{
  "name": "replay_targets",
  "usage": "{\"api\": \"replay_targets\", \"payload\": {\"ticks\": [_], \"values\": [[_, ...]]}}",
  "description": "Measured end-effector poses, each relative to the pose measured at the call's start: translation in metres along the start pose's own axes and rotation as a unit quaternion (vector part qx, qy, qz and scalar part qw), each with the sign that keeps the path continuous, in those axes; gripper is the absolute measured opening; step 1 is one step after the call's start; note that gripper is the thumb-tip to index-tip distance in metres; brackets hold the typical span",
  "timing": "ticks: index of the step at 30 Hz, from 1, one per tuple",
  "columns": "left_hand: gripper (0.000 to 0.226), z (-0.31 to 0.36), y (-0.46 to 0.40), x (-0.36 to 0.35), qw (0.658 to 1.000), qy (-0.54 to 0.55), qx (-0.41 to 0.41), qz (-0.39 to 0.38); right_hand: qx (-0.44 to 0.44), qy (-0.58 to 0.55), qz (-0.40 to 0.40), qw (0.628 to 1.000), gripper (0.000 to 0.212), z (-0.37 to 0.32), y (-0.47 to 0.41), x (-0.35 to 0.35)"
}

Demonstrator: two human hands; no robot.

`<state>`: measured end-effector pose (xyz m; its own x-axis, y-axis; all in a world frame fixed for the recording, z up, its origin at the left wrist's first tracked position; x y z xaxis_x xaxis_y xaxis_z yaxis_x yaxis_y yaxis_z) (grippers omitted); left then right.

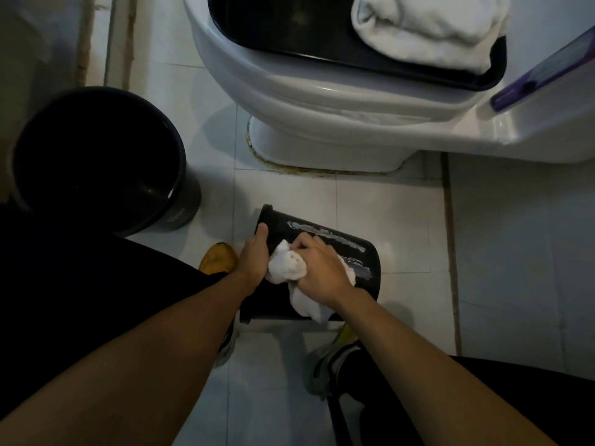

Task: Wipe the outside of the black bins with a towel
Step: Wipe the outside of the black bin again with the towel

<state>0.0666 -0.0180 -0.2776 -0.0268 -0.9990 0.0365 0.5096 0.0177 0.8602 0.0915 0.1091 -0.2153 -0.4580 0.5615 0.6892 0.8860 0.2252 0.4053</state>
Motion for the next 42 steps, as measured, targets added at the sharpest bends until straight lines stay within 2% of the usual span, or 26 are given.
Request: {"api": "replay_targets", "payload": {"ticks": [3, 5, 6, 8, 10, 12, 14, 16, 18, 19, 20, 22, 23, 24, 26, 29, 30, 31, 33, 34, 36, 37, 38, 40, 41, 42], "values": [[0.059, -0.004, -0.004, -0.002, 1.0, 0.005, 0.013, -0.018, -0.113, -0.01, 0.126, 0.986, 0.03, 0.003, -0.012, 0.004], [0.073, -0.01, -0.012, -0.002, 1.0, 0.005, 0.009, -0.02, -0.206, 0.011, 0.156, 0.966, 0.033, 0.001, -0.02, 0.005], [0.073, -0.009, -0.012, 0.0, 1.0, 0.006, 0.011, -0.011, -0.212, 0.025, 0.154, 0.965, 0.034, -0.001, -0.021, 0.004], [0.063, -0.001, -0.002, -0.001, 0.999, 0.021, 0.021, -0.014, -0.148, 0.02, 0.127, 0.981, 0.033, -0.006, -0.02, 0.002], [0.054, 0.001, 0.004, -0.003, 1.0, 0.002, 0.02, -0.018, -0.061, -0.038, 0.081, 0.994, 0.028, -0.005, -0.01, -0.001], [0.049, -0.001, 0.003, -0.002, 0.999, -0.024, 0.013, -0.019, -0.021, -0.059, 0.028, 0.998, 0.025, 0.001, -0.003, 0.001], [0.054, 0.002, 0.003, -0.002, 0.999, -0.041, -0.002, -0.014, -0.036, -0.061, 0.027, 0.997, 0.03, 0.012, -0.011, 0.008], [0.061, 0.008, 0.003, -0.004, 0.997, -0.074, -0.027, 0.009, -0.118, -0.057, 0.102, 0.986, 0.032, 0.02, -0.017, 0.019], [0.057, 0.01, 0.004, -0.004, 0.988, -0.138, -0.05, 0.051, -0.223, -0.03, 0.192, 0.955, 0.03, 0.025, -0.008, 0.022], [0.055, 0.009, 0.003, -0.002, 0.984, -0.153, -0.062, 0.067, -0.238, -0.016, 0.203, 0.95, 0.03, 0.024, -0.001, 0.017], [0.054, 0.007, 0.003, -0.001, 0.982, -0.157, -0.075, 0.073, -0.205, -0.005, 0.192, 0.96, 0.03, 0.019, 0.006, 0.01], [0.055, 0.005, 0.004, 0.001, 0.98, -0.16, -0.087, 0.079, -0.084, -0.009, 0.128, 0.988, 0.03, 0.009, 0.022, -0.005], [0.058, 0.004, 0.002, 0.001, 0.979, -0.164, -0.093, 0.08, -0.052, -0.024, 0.103, 0.993, 0.029, 0.011, 0.029, -0.006], [0.059, 0.003, 0.001, 0.001, 0.978, -0.167, -0.101, 0.08, -0.057, -0.052, 0.099, 0.992, 0.027, 0.019, 0.032, -0.004], [0.058, 0.005, 0.003, -0.001, 0.973, -0.18, -0.119, 0.079, -0.174, -0.133, 0.167, 0.961, 0.033, 0.046, 0.034, 0.006], [0.06, 0.005, 0.006, -0.004, 0.966, -0.203, -0.139, 0.083, -0.412, -0.233, 0.306, 0.826, 0.043, 0.083, 0.044, 0.022], [0.059, 0.004, 0.006, -0.003, 0.964, -0.205, -0.14, 0.091, -0.438, -0.204, 0.311, 0.819, 0.041, 0.082, 0.046, 0.023], [0.056, 0.003, 0.006, -0.002, 0.963, -0.208, -0.139, 0.096, -0.425, -0.144, 0.297, 0.843, 0.038, 0.074, 0.046, 0.022], [0.051, 0.002, 0.006, 0.0, 0.962, -0.209, -0.14, 0.105, -0.309, -0.038, 0.246, 0.918, 0.033, 0.042, 0.041, 0.009], [0.05, 0.002, 0.005, 0.0, 0.963, -0.205, -0.139, 0.107, -0.243, -0.03, 0.222, 0.944, 0.032, 0.029, 0.042, 0.0], [0.049, 0.003, 0.006, 0.001, 0.964, -0.192, -0.142, 0.116, -0.179, -0.062, 0.181, 0.965, 0.028, 0.028, 0.043, -0.006], [0.049, 0.005, 0.008, 0.0, 0.963, -0.192, -0.146, 0.119, -0.198, -0.092, 0.18, 0.959, 0.028, 0.039, 0.044, -0.002], [0.05, 0.008, 0.008, -0.001, 0.962, -0.197, -0.148, 0.119, -0.251, -0.13, 0.203, 0.937, 0.03, 0.056, 0.047, 0.004], [0.052, 0.01, 0.008, -0.004, 0.96, -0.208, -0.145, 0.12, -0.389, -0.172, 0.284, 0.859, 0.034, 0.092, 0.064, 0.021], [0.053, 0.01, 0.007, -0.005, 0.959, -0.214, -0.143, 0.121, -0.435, -0.166, 0.302, 0.832, 0.034, 0.102, 0.072, 0.025], [0.054, 0.008, 0.006, -0.004, 0.957, -0.219, -0.145, 0.124, -0.45, -0.134, 0.297, 0.831, 0.033, 0.103, 0.076, 0.025]]}}
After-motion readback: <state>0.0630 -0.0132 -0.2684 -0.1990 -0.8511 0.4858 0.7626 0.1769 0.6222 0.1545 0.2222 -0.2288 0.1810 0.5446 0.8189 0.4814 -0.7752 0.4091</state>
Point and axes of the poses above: each hand's wrist, its own y-axis away from the middle knuckle, its own x-axis out of the back of the hand, z = x × y, the point moved 5 cm from there along -y, towards the middle knuckle, and after that the axes turned 3 degrees about -y, right-handed, at the moved point
